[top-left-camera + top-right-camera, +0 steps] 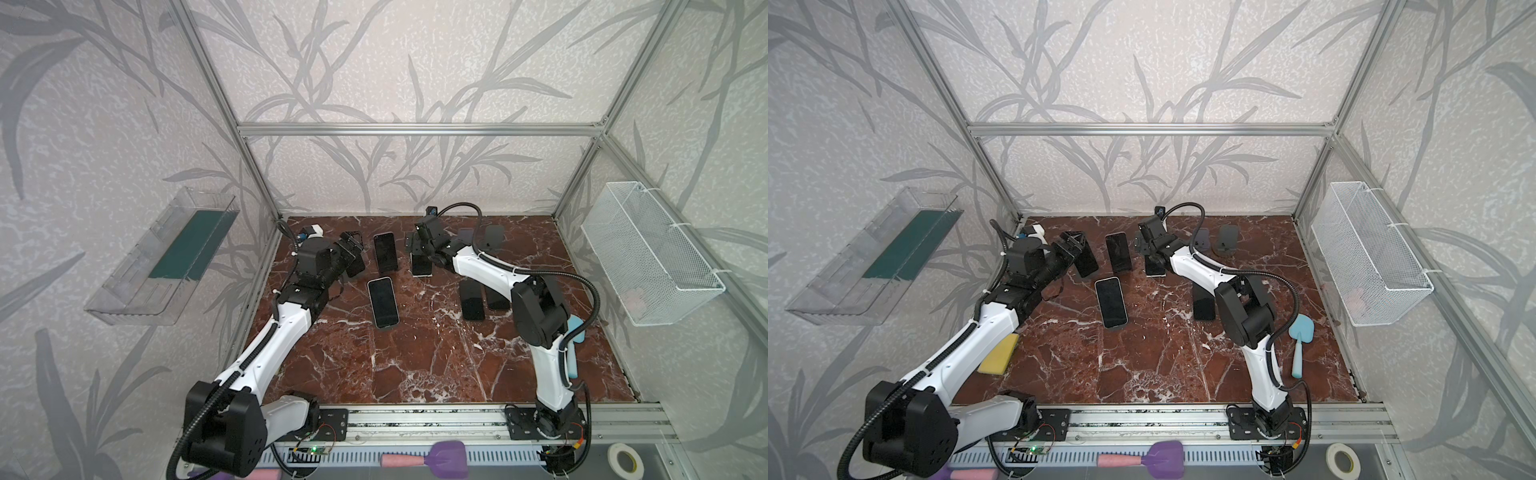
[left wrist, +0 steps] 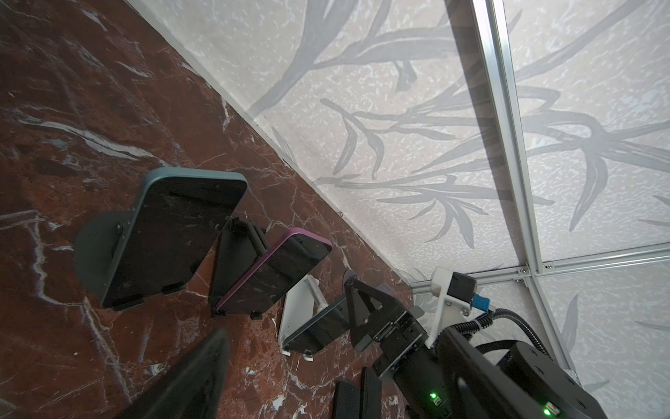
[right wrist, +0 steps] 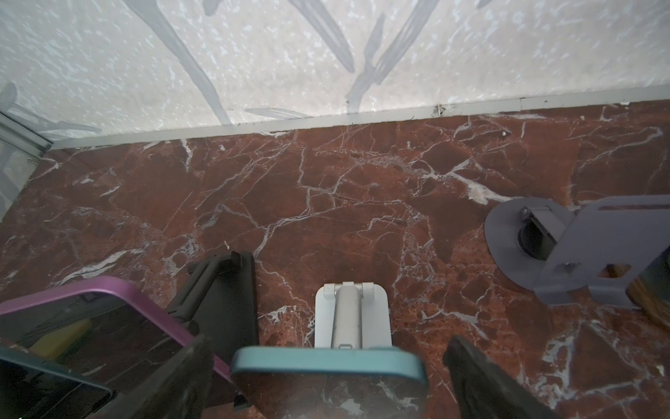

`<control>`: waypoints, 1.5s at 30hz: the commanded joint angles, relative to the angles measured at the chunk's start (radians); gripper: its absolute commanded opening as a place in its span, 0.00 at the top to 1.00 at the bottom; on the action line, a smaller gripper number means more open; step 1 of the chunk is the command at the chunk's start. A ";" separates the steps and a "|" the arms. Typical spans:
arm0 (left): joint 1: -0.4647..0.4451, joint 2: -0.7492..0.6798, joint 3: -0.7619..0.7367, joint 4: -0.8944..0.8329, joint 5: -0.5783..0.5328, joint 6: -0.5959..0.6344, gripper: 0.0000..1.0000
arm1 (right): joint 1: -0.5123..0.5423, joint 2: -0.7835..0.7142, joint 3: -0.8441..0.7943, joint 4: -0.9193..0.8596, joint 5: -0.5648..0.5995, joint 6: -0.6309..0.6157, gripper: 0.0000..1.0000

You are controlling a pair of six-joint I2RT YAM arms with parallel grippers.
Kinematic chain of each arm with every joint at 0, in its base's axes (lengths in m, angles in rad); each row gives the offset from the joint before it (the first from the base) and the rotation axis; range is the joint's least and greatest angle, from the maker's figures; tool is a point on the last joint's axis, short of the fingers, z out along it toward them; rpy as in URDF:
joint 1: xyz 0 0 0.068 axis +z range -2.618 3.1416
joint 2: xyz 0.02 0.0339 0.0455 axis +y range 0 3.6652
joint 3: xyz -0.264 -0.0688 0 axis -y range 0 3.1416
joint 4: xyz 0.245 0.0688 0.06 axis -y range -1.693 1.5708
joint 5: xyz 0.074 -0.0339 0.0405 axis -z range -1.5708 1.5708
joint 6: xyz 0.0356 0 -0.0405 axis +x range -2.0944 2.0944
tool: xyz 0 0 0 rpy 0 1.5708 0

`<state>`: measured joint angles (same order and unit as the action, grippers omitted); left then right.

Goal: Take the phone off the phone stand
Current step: 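Reach the right gripper to the upright phone on the white stand, then grasp the teal-edged phone with the right gripper and lift it off the white stand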

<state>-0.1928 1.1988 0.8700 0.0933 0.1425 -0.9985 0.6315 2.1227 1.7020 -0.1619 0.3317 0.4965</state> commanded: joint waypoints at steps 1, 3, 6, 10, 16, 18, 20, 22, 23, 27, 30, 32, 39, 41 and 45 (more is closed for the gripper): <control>0.014 0.018 0.008 0.029 0.023 -0.023 0.10 | 0.003 0.028 0.025 0.011 0.015 -0.009 0.02; 0.019 0.026 0.008 0.032 0.031 -0.031 0.10 | 0.002 0.032 0.024 0.016 0.012 -0.014 0.06; 0.024 0.034 0.009 0.041 0.044 -0.037 0.10 | 0.002 0.034 0.023 0.015 0.011 -0.018 0.10; 0.035 0.040 0.008 0.057 0.072 -0.057 0.10 | 0.003 0.033 0.013 0.013 0.041 -0.030 0.15; 0.049 0.047 0.007 0.055 0.075 -0.064 0.11 | 0.004 0.049 0.029 0.003 0.067 -0.090 0.22; 0.051 0.047 0.008 0.057 0.077 -0.065 0.11 | 0.005 0.042 0.018 0.012 0.068 -0.093 0.23; 0.052 0.050 0.007 0.058 0.078 -0.066 0.11 | 0.005 0.031 0.001 0.029 0.063 -0.094 0.25; 0.055 0.052 0.007 0.061 0.087 -0.071 0.11 | 0.005 0.014 -0.015 0.048 0.060 -0.093 0.25; 0.055 0.053 0.008 0.065 0.090 -0.073 0.11 | 0.005 0.007 -0.022 0.056 0.056 -0.092 0.26; 0.056 0.054 0.008 0.066 0.095 -0.080 0.11 | 0.015 -0.014 -0.036 0.077 0.051 -0.104 0.27; 0.057 0.054 0.009 0.072 0.101 -0.082 0.12 | 0.025 -0.015 -0.021 0.064 0.054 -0.121 0.27; 0.058 0.055 0.009 0.070 0.100 -0.083 0.12 | 0.026 -0.025 -0.027 0.067 0.052 -0.119 0.28; 0.058 0.056 0.011 0.075 0.120 -0.086 0.12 | 0.035 -0.087 -0.056 0.100 0.050 -0.123 0.29; 0.058 0.058 0.013 0.077 0.124 -0.088 0.12 | 0.037 -0.100 -0.057 0.102 0.047 -0.127 0.29; 0.058 0.057 0.014 0.078 0.127 -0.089 0.12 | 0.037 -0.117 -0.058 0.104 0.038 -0.130 0.29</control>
<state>-0.1410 1.2518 0.8700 0.1474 0.2573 -1.0756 0.6624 2.0853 1.6417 -0.1028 0.3645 0.3737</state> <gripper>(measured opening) 0.879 0.744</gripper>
